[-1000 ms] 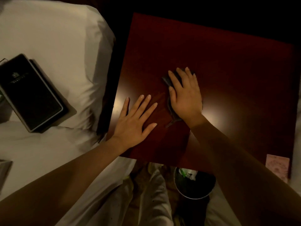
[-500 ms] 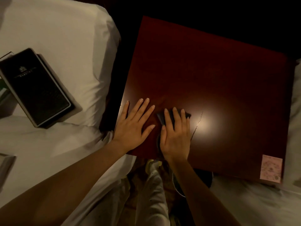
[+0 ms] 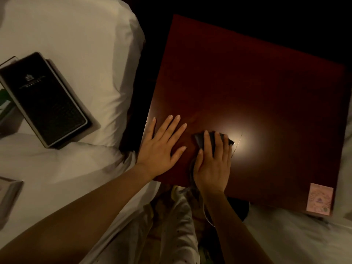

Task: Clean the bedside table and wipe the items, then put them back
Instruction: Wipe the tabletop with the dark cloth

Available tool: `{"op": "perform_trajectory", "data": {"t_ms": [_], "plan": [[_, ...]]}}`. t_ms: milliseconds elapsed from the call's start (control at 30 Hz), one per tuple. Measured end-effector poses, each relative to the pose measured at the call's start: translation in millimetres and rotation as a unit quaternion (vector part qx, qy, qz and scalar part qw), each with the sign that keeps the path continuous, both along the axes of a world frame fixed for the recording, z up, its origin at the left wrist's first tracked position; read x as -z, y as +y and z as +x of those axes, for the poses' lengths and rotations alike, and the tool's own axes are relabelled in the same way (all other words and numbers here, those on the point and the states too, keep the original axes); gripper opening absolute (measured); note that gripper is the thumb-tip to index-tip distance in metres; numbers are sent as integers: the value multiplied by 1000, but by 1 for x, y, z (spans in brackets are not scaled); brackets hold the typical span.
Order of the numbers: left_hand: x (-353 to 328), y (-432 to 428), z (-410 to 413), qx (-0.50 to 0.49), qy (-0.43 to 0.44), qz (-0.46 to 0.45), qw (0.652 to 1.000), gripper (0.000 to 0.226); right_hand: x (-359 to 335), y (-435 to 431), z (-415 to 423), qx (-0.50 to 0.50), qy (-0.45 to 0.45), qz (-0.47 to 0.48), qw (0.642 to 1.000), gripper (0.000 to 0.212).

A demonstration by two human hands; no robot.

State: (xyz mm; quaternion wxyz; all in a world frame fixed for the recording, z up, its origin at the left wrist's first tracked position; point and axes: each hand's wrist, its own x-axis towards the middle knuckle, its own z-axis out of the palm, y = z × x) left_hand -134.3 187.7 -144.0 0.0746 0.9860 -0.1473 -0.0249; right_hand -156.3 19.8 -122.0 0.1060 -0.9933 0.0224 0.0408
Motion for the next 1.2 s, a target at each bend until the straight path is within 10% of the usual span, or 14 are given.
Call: {"op": "perform_trajectory", "data": {"t_ms": [767, 1200], "plan": [[-3, -1, 0, 1, 8, 13, 1000, 61, -1, -40, -9, 188, -6, -21, 982, 50], [-1, -1, 0, 3, 8, 17, 1000, 62, -1, -6, 37, -87, -11, -33, 996, 50]]}}
